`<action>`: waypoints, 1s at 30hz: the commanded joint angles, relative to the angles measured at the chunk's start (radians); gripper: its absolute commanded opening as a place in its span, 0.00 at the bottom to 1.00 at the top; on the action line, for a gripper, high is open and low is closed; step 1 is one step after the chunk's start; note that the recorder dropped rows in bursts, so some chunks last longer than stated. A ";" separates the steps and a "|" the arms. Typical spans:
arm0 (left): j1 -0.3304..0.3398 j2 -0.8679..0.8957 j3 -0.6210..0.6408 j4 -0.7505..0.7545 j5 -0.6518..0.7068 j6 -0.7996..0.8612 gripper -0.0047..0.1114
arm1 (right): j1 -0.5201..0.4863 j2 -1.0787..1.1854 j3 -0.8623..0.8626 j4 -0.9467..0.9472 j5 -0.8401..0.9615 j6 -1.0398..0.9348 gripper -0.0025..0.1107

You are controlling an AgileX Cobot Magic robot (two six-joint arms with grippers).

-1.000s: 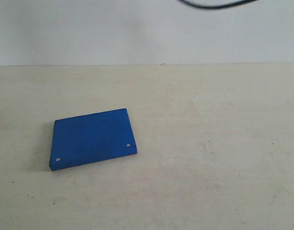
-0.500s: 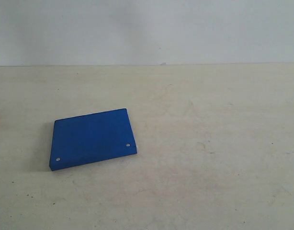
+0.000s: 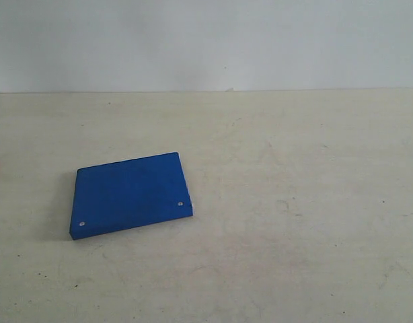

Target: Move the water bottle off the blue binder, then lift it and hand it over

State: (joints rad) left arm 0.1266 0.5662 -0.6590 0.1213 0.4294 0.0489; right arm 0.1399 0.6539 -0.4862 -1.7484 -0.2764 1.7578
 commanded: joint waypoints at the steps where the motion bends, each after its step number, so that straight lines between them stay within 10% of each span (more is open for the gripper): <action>1: 0.001 0.344 -0.093 -0.025 0.240 0.055 0.08 | -0.006 -0.003 0.008 0.004 0.011 0.024 0.02; 9: 0.003 0.785 -0.171 0.295 0.443 -0.172 0.15 | -0.006 -0.003 0.008 0.004 -0.039 0.024 0.02; 17: 0.027 0.924 -0.191 0.391 0.342 -0.359 0.65 | -0.006 -0.003 0.008 0.004 -0.173 0.026 0.02; 30: 0.177 1.151 -0.241 0.500 0.158 -0.401 0.63 | -0.006 -0.003 0.008 0.004 -0.173 0.039 0.02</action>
State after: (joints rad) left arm 0.2803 1.6914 -0.8840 0.6123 0.6408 -0.3379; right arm 0.1399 0.6539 -0.4779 -1.7467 -0.4445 1.7908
